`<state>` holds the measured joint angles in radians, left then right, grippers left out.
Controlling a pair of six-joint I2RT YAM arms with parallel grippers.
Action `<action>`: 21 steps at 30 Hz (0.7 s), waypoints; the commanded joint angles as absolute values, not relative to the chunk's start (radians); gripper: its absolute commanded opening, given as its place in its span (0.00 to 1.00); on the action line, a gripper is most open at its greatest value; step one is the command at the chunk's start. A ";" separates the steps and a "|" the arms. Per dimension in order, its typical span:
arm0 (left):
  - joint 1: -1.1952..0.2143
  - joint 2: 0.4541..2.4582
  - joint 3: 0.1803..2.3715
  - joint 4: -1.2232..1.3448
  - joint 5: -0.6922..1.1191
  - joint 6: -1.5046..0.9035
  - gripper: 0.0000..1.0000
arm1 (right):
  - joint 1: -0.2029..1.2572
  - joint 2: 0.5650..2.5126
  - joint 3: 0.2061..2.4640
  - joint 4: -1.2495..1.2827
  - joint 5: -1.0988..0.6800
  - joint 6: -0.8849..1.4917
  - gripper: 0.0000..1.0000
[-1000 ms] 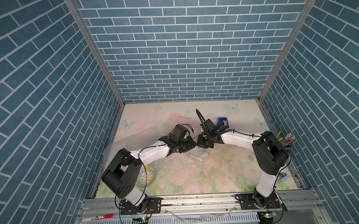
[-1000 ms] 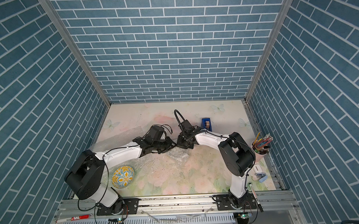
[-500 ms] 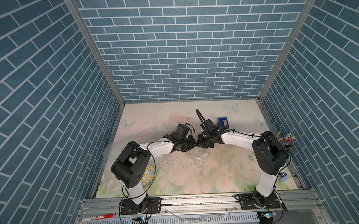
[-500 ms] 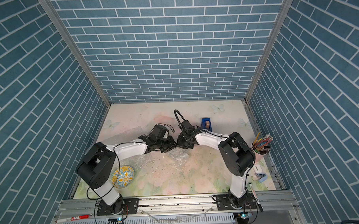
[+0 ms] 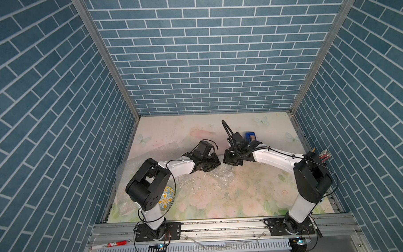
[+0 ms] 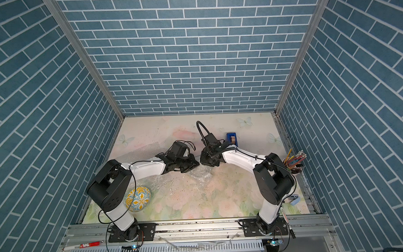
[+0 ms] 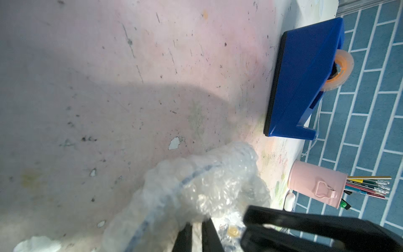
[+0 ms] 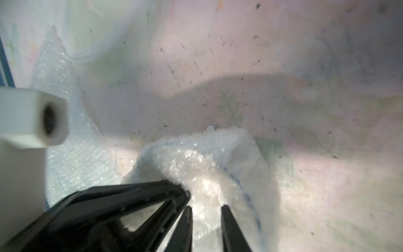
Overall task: Wrap bowls in bubble wrap
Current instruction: Wrap the bowl in bubble wrap.
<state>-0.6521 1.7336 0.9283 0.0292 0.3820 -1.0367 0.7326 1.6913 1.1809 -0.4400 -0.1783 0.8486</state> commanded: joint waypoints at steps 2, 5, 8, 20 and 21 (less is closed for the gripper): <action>-0.650 1.748 0.901 -0.012 0.362 -1.032 0.12 | 0.730 1.563 1.187 -0.534 -0.120 0.820 0.36; -0.650 1.749 0.898 -0.009 0.360 -1.033 0.12 | 0.733 1.520 1.109 -0.517 -0.141 0.832 0.34; -0.651 1.749 0.896 -0.003 0.360 -1.037 0.12 | 0.756 1.506 1.043 -0.481 -0.172 0.851 0.27; -0.650 1.754 0.891 0.000 0.359 -1.043 0.11 | 0.812 1.608 1.052 -0.417 -0.203 0.868 0.15; -0.651 1.755 0.891 0.000 0.359 -1.045 0.11 | 0.811 1.632 1.056 -0.420 -0.204 0.868 0.13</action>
<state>-0.6521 1.7336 0.9176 0.0437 0.3782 -1.0412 0.8116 1.5860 1.0328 -0.4263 -0.2001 0.8444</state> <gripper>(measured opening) 0.111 0.135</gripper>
